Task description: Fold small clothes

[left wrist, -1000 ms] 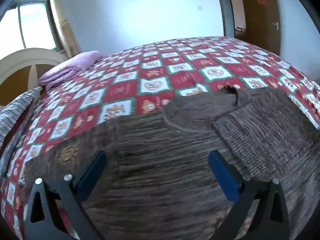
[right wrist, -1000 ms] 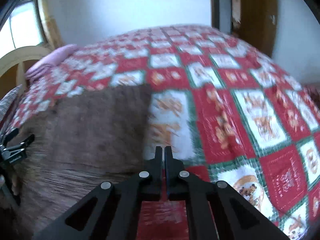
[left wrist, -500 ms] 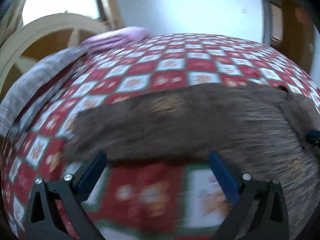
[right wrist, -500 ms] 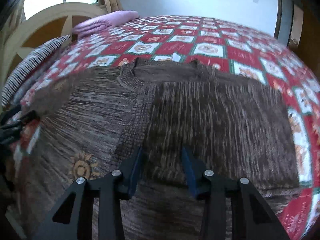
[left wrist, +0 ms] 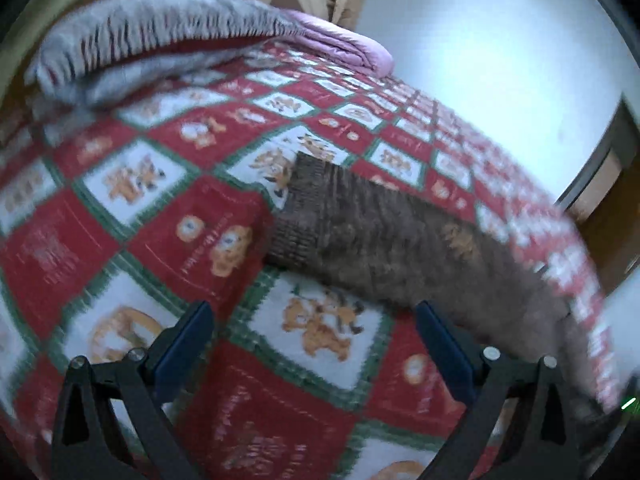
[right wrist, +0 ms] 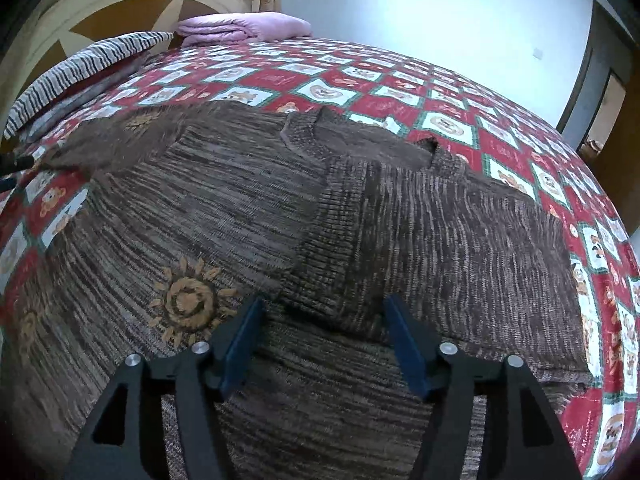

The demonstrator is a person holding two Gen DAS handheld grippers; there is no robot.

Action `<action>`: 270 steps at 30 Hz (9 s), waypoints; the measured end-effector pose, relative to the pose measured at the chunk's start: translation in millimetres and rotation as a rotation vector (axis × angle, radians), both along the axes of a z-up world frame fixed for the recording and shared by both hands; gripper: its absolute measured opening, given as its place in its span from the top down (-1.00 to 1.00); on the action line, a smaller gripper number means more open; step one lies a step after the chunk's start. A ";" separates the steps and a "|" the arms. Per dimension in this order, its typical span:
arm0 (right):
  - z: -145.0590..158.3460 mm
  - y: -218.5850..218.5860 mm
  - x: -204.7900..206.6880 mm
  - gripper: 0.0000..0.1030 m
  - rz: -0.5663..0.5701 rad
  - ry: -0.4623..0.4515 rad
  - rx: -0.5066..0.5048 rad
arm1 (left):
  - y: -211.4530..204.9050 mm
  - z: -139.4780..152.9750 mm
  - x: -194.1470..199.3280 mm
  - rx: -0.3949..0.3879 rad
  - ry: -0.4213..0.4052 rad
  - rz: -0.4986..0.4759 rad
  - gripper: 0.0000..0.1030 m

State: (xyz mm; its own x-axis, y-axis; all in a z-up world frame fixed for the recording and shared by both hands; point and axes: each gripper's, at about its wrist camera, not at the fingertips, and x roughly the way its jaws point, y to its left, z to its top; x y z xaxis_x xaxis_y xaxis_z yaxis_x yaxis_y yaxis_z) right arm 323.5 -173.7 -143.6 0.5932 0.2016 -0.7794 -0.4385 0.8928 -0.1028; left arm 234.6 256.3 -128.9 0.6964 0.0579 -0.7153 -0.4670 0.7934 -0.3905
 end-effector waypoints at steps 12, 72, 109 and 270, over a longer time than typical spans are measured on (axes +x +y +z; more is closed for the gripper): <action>-1.9 4.2 -2.2 -0.40 -0.009 -0.036 -0.021 | 16.7 -19.3 34.7 -0.271 -0.100 0.051 -0.66; 9.5 -158.1 -50.7 -0.45 -0.226 -0.002 0.248 | -366.7 37.5 69.0 0.446 -0.152 -0.736 -0.30; 18.4 -34.3 76.6 0.25 -0.189 0.144 0.191 | -150.7 -10.0 59.2 0.252 0.041 -0.495 -0.77; -1.2 -170.8 -181.5 -0.55 -0.400 0.051 0.167 | -195.8 -15.0 -88.9 0.453 0.081 -0.532 -1.00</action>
